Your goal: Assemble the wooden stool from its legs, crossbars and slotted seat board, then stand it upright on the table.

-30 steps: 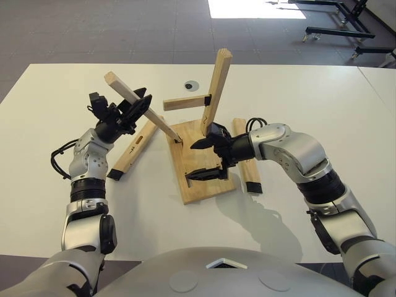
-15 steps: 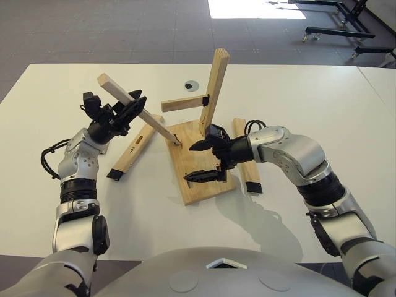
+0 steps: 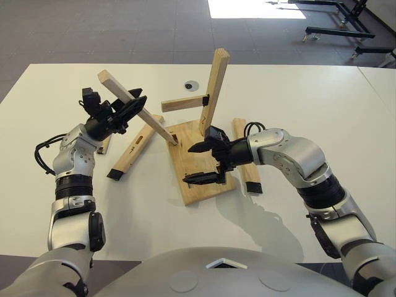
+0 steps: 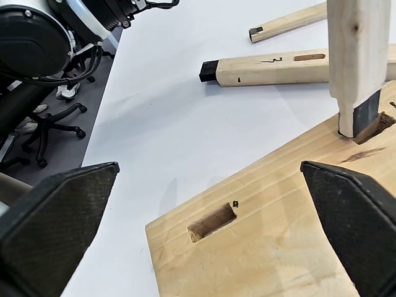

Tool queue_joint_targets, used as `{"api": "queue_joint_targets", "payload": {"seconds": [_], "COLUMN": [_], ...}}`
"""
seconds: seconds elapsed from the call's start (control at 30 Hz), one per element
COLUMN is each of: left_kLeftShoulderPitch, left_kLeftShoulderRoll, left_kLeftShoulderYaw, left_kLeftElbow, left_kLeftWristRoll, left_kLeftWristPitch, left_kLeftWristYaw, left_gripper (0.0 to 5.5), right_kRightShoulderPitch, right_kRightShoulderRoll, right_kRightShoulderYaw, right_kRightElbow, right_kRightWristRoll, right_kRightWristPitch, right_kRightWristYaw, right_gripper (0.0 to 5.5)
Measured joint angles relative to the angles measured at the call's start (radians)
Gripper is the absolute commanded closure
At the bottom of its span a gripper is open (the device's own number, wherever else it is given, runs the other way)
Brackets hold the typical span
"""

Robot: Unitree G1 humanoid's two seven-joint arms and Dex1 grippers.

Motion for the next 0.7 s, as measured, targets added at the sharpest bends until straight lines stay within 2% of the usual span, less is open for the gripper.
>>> {"api": "queue_joint_targets", "payload": {"seconds": [0.37,0.7], "left_kLeftShoulderPitch": [-0.065,-0.089], "left_kLeftShoulderRoll": [0.041,0.026], "left_kLeftShoulderYaw": [-0.016,-0.040], "left_kLeftElbow": [0.044,0.005], "left_kLeftWristRoll": [0.049,0.041], "left_kLeftWristPitch": [-0.032,0.001], "left_kLeftWristYaw": [-0.023,-0.027], "left_gripper": [3.48,3.48], "right_kRightShoulderPitch": [0.006,0.022], "right_kRightShoulderRoll": [0.005,0.019], "right_kRightShoulderYaw": [0.000,-0.001], "right_kRightElbow": [-0.002,-0.010], "right_kRightWristRoll": [0.004,0.010], "right_kRightWristPitch": [0.009,0.019], "right_kRightWristYaw": [-0.025,-0.047], "right_gripper": [0.10,0.10]}}
